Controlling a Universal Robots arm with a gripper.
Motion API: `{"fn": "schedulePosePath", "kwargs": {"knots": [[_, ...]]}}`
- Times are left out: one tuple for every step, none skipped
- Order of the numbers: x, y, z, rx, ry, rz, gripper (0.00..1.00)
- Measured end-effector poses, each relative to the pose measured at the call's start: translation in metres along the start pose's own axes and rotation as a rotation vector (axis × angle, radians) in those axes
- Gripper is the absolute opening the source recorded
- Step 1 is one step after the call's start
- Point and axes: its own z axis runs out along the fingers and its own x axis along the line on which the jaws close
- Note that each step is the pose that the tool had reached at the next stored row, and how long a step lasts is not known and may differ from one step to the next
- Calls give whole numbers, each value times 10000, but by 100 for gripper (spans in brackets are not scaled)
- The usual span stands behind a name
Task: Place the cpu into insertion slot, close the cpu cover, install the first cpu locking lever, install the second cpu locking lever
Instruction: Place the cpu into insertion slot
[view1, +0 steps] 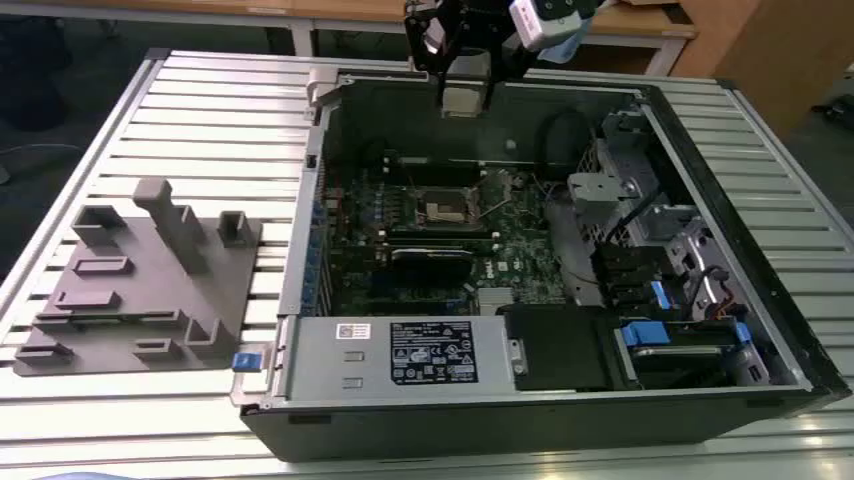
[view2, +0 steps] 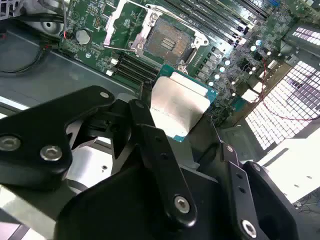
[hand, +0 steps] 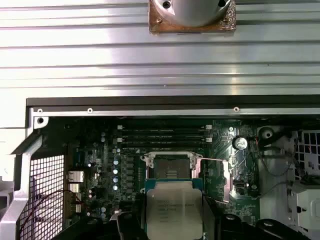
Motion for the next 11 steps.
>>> {"fn": "schedulePosePath", "kwargs": {"knots": [[0, 0, 0, 0, -1, 0, 54], [0, 0, 0, 0, -1, 0, 54], [0, 0, 0, 0, 0, 0, 54], [0, 0, 0, 1, 0, 0, 54], [0, 0, 2, 0, 0, 0, 54], [0, 0, 5, 0, 0, 0, 54], [0, 0, 10, 0, 0, 0, 54], [0, -1, 15, 0, 0, 0, 54], [0, -2, 20, 0, 0, 0, 54], [-1, -2, 22, 1, 0, 0, 54], [0, -2, 22, 1, 0, 0, 54]]}}
